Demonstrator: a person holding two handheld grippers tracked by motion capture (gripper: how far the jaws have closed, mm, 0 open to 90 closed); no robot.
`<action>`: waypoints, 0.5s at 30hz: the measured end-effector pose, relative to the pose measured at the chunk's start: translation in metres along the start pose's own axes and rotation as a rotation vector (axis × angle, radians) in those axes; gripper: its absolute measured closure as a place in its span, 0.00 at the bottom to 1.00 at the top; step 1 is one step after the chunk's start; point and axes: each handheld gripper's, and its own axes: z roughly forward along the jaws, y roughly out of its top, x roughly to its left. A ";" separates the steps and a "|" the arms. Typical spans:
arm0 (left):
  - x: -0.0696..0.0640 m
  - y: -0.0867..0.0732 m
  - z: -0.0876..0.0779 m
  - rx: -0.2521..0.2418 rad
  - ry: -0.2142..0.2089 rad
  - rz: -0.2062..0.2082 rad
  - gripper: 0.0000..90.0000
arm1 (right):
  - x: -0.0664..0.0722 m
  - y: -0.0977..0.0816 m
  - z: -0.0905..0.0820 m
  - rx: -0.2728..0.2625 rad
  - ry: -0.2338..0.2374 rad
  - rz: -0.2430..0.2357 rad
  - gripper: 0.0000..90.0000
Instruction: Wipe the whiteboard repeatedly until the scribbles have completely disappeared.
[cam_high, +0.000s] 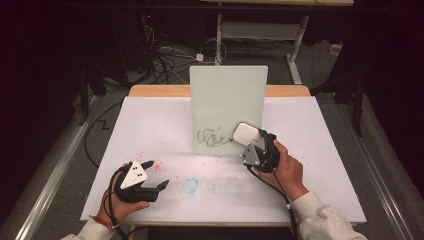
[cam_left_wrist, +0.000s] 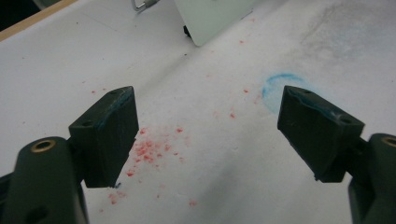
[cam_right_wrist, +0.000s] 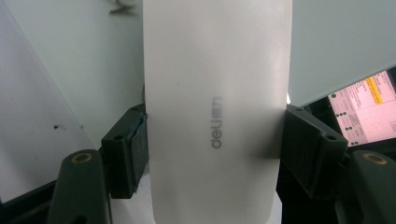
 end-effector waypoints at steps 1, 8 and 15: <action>0.000 0.000 0.001 0.002 0.001 0.005 0.22 | 0.003 -0.002 0.000 0.002 0.001 -0.006 0.35; -0.001 0.002 0.002 0.002 -0.003 0.008 0.22 | 0.022 0.001 0.002 -0.004 0.029 -0.084 0.35; 0.000 0.002 0.000 -0.010 -0.004 0.000 0.22 | 0.037 0.024 0.004 -0.023 0.041 -0.126 0.35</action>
